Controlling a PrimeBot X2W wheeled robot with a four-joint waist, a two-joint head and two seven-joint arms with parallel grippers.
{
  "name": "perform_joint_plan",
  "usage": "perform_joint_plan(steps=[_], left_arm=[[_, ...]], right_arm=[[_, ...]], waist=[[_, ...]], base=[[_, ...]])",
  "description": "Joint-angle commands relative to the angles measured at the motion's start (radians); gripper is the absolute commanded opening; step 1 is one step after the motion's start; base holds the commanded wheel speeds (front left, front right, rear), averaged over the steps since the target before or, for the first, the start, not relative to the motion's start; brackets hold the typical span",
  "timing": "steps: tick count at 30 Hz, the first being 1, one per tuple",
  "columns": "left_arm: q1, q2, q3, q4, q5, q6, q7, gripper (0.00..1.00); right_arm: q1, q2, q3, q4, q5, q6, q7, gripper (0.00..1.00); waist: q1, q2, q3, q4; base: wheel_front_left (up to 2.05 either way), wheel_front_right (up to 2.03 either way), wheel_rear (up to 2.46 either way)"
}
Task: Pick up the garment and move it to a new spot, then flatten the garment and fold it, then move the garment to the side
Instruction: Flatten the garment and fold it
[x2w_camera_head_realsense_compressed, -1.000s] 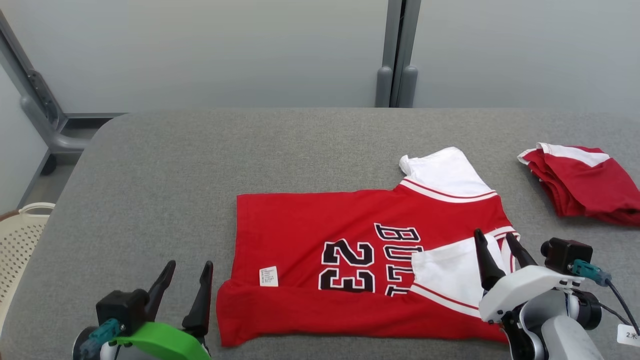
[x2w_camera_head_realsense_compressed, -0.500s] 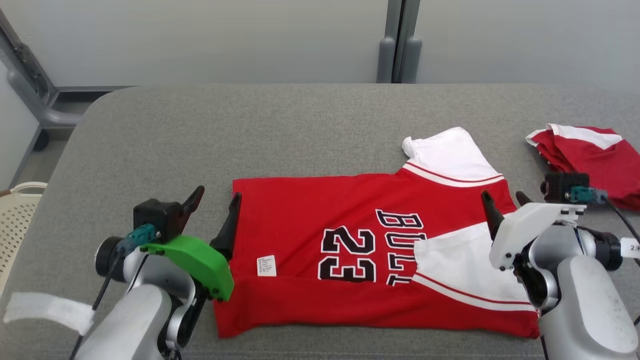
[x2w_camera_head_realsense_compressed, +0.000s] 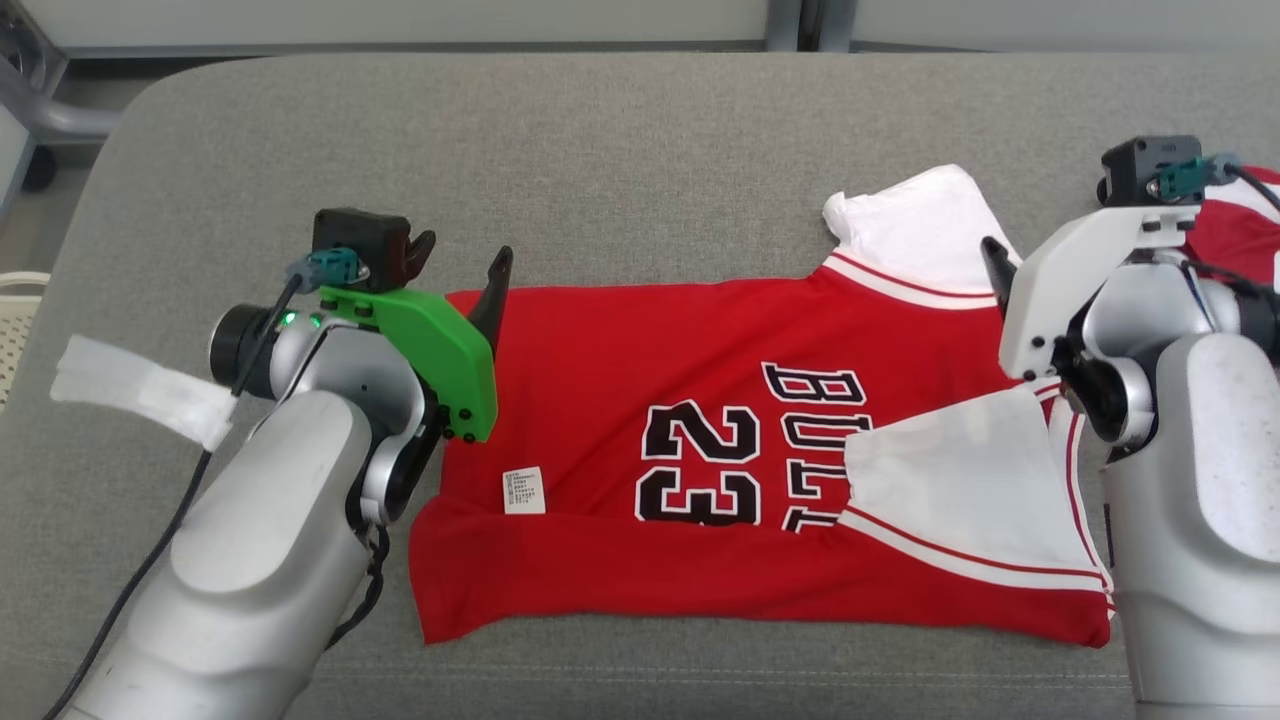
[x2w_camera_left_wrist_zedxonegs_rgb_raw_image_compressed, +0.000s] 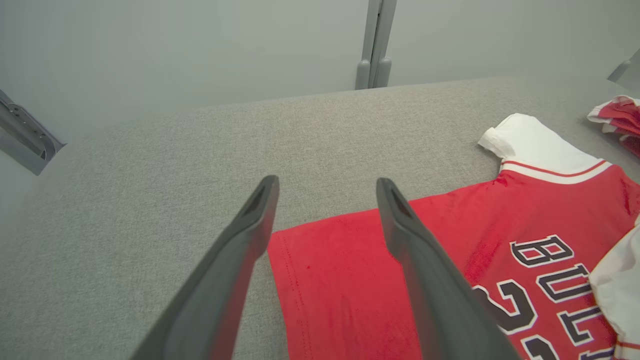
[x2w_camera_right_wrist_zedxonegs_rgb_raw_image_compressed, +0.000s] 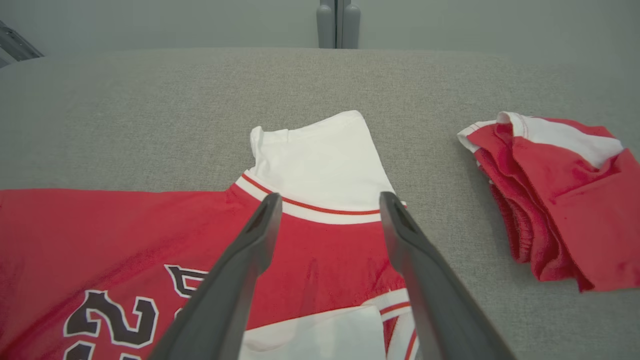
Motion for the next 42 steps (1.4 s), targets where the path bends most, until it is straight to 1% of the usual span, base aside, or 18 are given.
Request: perform_joint_plan(steps=[1,5,9,11,15,19,23,27,32,36,38,39,41,42], left_arm=[[-0.038,-0.007,-0.005,0.015,0.014,0.003,0.014,1.0],[-0.109,-0.025,-0.024,0.068,0.026,0.011,0.073,1.0],[-0.163,-0.039,-0.048,0.115,0.042,0.023,0.141,1.0],[-0.186,-0.047,-0.057,0.135,0.047,0.03,0.168,1.0],[-0.214,-0.051,-0.069,0.177,0.051,0.043,0.222,1.0],[-0.243,-0.054,-0.082,0.216,0.051,0.042,0.268,1.0],[-0.258,-0.063,-0.082,0.242,0.043,0.039,0.282,1.0],[-0.281,-0.07,-0.094,0.288,0.052,0.051,0.311,1.0],[-0.318,-0.075,-0.087,0.326,0.06,0.07,0.299,1.0],[-0.341,-0.079,-0.091,0.362,0.053,0.063,0.319,1.0],[-0.348,-0.082,-0.093,0.378,0.047,0.054,0.325,0.98],[-0.35,-0.084,-0.093,0.384,0.046,0.052,0.322,0.95],[-0.355,-0.087,-0.095,0.394,0.045,0.049,0.316,0.93],[-0.358,-0.09,-0.096,0.399,0.045,0.046,0.313,0.9]], right_arm=[[-0.031,-0.021,0.005,-0.005,-0.016,0.0,0.025,1.0],[-0.1,-0.067,0.019,0.007,-0.04,0.0,0.096,1.0],[-0.167,-0.117,0.03,0.035,-0.051,0.0,0.141,1.0],[-0.201,-0.144,0.037,0.05,-0.058,0.0,0.151,1.0],[-0.261,-0.175,0.05,0.092,-0.059,0.0,0.167,1.0],[-0.316,-0.202,0.069,0.138,-0.052,0.0,0.171,1.0],[-0.358,-0.217,0.084,0.172,-0.055,0.0,0.156,1.0],[-0.399,-0.231,0.091,0.228,-0.061,0.0,0.137,1.0],[-0.445,-0.241,0.096,0.264,-0.082,0.0,0.107,1.0],[-0.48,-0.245,0.096,0.287,-0.095,0.0,0.098,1.0],[-0.493,-0.251,0.1,0.299,-0.1,0.0,0.096,1.0],[-0.499,-0.253,0.101,0.304,-0.1,0.0,0.093,1.0],[-0.51,-0.253,0.101,0.311,-0.105,0.0,0.089,1.0],[-0.516,-0.253,0.1,0.315,-0.107,0.0,0.087,1.0]], waist=[[0.0,0.0,0.063,0.009],[0.0,0.0,0.108,0.019],[0.0,0.0,0.143,0.03],[0.0,0.0,0.155,0.034],[0.0,0.0,0.17,0.04],[0.0,0.0,0.188,0.044],[0.0,0.0,0.205,0.044],[0.0,0.0,0.224,0.042],[0.0,0.0,0.262,0.045],[0.0,0.0,0.286,0.047],[0.0,0.0,0.295,0.05],[0.0,0.0,0.299,0.051],[0.0,0.0,0.306,0.053],[0.0,0.0,0.309,0.054]], base=[[0.0,0.0,0.0],[0.0,0.0,0.0],[0.0,0.0,0.0],[0.0,0.0,0.0],[0.0,0.0,0.0],[0.0,0.0,0.0],[0.0,0.0,0.0],[0.0,0.0,0.0],[0.0,0.0,0.0],[0.0,0.0,0.0],[0.0,0.0,0.0],[0.0,0.0,0.0],[0.0,0.0,0.0],[0.0,0.0,0.0]])
